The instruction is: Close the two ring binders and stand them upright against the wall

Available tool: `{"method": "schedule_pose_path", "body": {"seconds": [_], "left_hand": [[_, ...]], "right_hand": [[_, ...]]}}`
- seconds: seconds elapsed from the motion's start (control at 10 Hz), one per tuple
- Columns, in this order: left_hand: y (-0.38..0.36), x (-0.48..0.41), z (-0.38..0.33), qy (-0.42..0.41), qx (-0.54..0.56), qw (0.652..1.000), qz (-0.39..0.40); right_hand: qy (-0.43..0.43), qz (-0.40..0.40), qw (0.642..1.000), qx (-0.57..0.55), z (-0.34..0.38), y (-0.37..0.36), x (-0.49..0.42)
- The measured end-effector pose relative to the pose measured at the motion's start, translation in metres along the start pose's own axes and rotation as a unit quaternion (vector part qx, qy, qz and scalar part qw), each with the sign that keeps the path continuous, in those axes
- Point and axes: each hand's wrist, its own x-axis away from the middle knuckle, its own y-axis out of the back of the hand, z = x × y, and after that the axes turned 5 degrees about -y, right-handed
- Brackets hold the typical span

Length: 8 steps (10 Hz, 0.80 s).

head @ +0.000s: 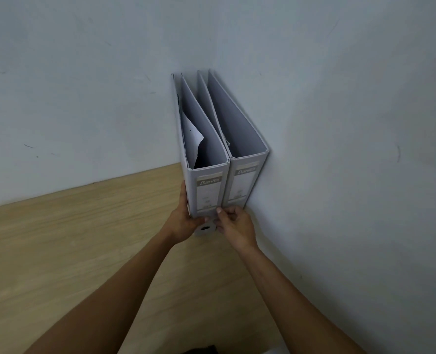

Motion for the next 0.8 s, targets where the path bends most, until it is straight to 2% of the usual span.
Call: {"method": "schedule_pose_path", "body": {"seconds": [0.4, 0.8], "left_hand": [[-0.004, -0.001, 0.007, 0.04, -0.047, 0.997, -0.041], [0.02, 0.032, -0.024, 0.107, -0.041, 0.993, -0.028]], "right_hand": [[-0.021, 0.011, 1.0, -0.008, -0.003, -0.005, -0.008], [-0.033, 0.043, 0.998, 0.026, 0.006, 0.002, 0.011]]}}
